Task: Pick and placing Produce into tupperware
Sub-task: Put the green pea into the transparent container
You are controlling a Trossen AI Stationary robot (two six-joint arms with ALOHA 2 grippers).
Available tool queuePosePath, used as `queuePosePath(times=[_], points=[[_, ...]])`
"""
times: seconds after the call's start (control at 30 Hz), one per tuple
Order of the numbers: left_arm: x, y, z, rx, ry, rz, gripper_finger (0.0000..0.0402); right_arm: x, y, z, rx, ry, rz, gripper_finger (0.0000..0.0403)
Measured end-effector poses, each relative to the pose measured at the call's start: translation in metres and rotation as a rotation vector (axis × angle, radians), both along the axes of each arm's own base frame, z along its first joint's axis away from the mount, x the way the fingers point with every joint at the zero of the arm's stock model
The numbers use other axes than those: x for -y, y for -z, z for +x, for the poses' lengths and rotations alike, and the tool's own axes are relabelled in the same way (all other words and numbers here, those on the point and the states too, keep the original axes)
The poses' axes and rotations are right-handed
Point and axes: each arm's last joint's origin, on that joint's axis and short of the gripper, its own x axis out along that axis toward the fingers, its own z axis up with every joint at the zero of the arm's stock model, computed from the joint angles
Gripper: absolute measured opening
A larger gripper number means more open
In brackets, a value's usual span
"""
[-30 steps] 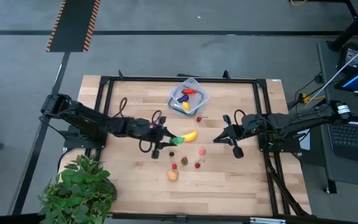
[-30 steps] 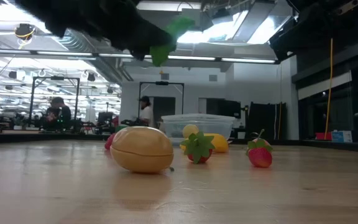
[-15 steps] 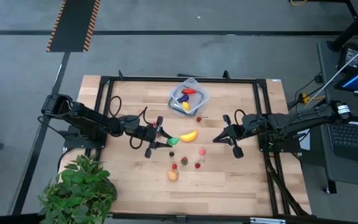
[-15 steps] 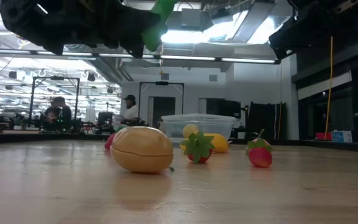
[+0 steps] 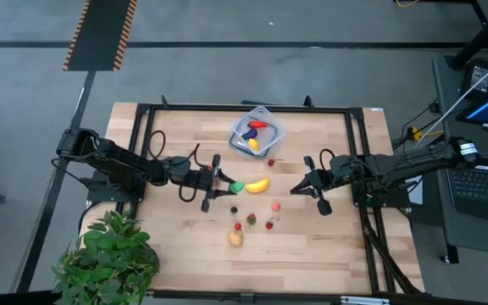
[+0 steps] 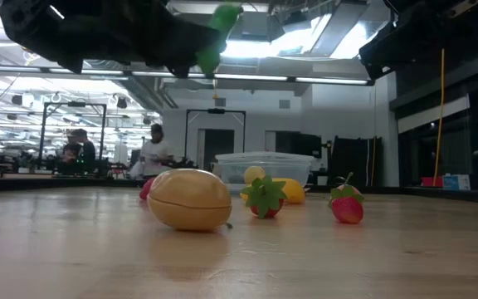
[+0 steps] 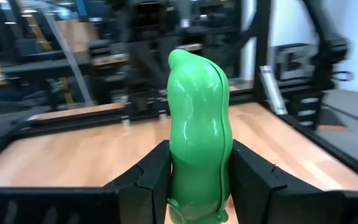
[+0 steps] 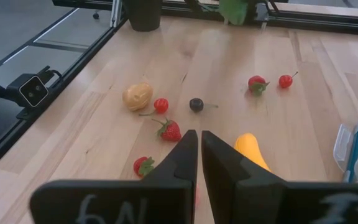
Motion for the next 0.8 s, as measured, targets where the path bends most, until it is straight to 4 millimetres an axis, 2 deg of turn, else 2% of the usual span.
queuePosePath(times=[0.5, 0.8], points=[[-0.007, 0.003, 0.002, -0.001, -0.261, 0.0, 0.0122, 0.0, 0.0, 0.0, -0.002, 0.003, 0.0, 0.0026], [-0.017, -0.002, 0.007, 0.004, -0.319, -0.018, 0.0122, 0.0, 0.0, 0.0, 0.0, 0.003, -0.002, 0.0026]])
